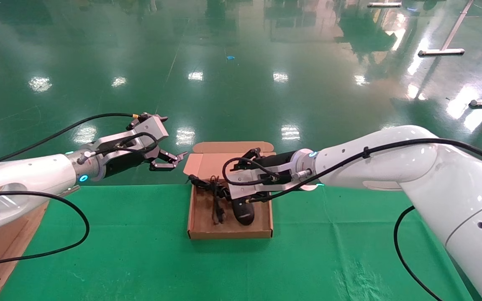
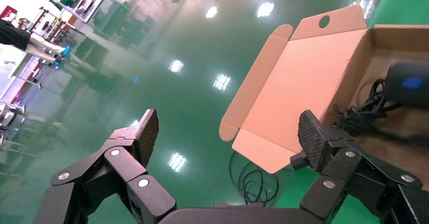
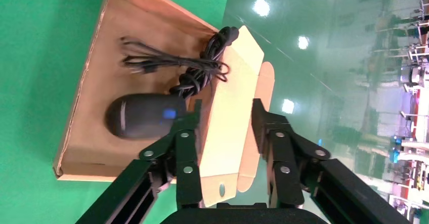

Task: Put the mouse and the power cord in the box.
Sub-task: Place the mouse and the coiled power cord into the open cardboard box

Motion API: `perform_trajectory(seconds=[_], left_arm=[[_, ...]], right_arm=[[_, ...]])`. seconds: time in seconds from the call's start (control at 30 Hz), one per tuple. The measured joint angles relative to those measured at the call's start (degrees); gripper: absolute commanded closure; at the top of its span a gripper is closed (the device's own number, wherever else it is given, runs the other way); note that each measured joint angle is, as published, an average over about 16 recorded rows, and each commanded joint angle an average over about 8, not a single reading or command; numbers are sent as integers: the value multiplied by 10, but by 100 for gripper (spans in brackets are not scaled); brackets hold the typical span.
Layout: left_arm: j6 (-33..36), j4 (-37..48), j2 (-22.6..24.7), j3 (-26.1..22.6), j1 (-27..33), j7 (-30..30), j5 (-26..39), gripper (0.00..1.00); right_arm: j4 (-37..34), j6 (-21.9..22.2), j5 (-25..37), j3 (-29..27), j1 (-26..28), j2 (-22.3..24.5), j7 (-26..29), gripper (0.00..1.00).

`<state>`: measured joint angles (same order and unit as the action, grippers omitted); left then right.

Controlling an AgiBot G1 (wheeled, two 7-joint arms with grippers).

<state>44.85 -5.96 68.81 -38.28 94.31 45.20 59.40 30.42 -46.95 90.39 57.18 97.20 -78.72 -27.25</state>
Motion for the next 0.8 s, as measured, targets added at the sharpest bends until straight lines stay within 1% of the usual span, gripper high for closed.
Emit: perform_trajectory(seconds=[0.17,0.33,0.8], left_arm=[[9,-16,-7,5,-8,-14,-3,0],[28,-50,-24,16,-24,-42,-12,0],[121,-202,-100,66,-98,-168,-52,0]], right_arm=[[9,-11,-10,-12,-7,10,8,0],[30,-31,-34,-33,-25,32,26,0],[128,-117,-143,-125,-105,130,112,0]])
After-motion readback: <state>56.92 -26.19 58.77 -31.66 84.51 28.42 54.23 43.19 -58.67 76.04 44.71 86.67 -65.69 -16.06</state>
